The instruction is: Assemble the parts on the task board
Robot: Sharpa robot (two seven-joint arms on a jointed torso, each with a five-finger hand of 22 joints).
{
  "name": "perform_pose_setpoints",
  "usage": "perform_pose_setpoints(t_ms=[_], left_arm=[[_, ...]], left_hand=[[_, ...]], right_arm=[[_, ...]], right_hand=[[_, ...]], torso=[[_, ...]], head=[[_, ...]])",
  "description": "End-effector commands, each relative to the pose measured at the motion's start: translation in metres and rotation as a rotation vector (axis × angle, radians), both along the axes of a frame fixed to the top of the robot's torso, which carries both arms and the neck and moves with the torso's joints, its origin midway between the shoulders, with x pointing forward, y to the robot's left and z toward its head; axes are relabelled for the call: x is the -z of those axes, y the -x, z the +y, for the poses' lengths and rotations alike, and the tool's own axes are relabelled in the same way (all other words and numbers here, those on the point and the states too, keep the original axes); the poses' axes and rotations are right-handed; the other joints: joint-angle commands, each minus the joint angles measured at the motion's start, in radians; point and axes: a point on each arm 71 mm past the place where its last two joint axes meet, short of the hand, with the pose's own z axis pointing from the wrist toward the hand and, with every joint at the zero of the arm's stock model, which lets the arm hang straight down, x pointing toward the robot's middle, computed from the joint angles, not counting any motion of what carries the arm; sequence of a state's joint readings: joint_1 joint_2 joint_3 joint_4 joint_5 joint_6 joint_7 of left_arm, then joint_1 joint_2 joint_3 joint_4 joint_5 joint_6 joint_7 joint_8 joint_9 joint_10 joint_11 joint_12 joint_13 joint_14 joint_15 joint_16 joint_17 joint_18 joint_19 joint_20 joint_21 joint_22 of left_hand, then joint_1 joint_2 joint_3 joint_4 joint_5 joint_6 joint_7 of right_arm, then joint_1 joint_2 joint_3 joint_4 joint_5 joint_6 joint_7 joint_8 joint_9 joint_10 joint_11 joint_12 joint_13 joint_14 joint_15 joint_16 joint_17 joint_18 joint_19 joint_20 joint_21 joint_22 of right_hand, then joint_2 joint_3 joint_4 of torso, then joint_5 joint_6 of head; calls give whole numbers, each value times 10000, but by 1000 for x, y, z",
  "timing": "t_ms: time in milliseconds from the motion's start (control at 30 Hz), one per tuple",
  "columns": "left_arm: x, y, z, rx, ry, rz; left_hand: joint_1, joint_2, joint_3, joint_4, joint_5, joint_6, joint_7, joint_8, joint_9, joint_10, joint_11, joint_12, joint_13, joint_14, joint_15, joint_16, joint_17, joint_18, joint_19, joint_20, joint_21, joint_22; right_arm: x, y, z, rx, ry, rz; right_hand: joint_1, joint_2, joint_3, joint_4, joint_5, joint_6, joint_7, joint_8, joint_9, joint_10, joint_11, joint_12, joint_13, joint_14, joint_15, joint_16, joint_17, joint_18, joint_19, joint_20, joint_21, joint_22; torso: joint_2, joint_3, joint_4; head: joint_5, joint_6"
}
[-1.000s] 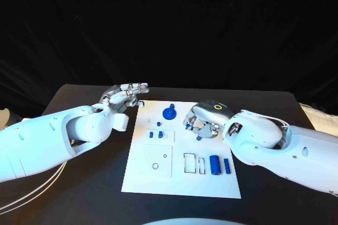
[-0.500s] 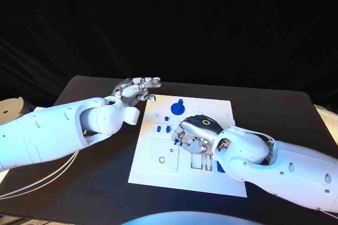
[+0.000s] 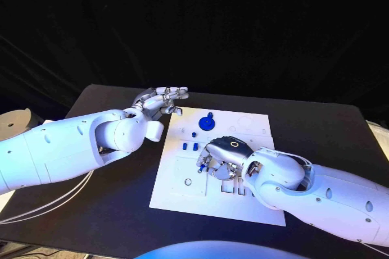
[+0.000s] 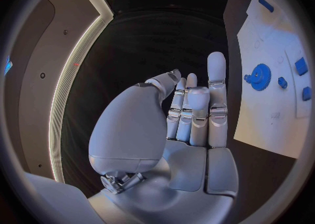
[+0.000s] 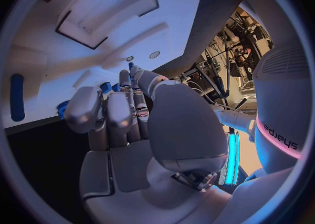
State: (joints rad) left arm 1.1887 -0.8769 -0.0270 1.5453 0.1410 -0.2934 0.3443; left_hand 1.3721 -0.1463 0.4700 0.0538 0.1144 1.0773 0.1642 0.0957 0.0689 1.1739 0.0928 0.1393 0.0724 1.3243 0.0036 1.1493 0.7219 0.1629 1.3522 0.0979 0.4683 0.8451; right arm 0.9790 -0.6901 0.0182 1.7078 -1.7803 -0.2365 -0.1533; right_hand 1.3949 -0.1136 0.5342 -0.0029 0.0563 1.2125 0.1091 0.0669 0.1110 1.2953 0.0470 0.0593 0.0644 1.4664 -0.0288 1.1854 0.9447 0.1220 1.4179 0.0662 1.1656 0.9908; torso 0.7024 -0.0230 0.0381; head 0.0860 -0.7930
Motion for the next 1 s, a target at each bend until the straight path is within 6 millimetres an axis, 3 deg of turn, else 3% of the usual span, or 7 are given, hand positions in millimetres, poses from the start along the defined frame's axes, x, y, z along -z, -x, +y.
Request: perform_pose_setpoints(t_ms=[33,1000], left_arm=[[-1,1,-3,181,145,-35],[-1,1,-2,222,142,17]], left_hand=[[-67,-11,-73,6,-37,-18,20,45,0,-28,-9,69,1,-56,-5,12,-13,174,-33,-2,-60,-10],[-76,-5,-100,5,-36,-33,24,46,-2,-47,-4,82,-1,-70,1,6,-47,171,-33,1,-65,-14]], right_arm=[[4,0,1,-118,337,122],[14,0,11,-78,1117,219]], right_hand=[[-53,9,73,-3,63,21,74,15,4,-9,20,32,7,281,-52,55,12,-136,-83,18,51,11],[-163,-17,21,12,43,10,76,7,21,-33,25,35,8,269,-37,111,52,-135,-119,29,104,58]], torso=[[2,0,-7],[-5,-8,-2]], head=[[14,-10],[8,-62]])
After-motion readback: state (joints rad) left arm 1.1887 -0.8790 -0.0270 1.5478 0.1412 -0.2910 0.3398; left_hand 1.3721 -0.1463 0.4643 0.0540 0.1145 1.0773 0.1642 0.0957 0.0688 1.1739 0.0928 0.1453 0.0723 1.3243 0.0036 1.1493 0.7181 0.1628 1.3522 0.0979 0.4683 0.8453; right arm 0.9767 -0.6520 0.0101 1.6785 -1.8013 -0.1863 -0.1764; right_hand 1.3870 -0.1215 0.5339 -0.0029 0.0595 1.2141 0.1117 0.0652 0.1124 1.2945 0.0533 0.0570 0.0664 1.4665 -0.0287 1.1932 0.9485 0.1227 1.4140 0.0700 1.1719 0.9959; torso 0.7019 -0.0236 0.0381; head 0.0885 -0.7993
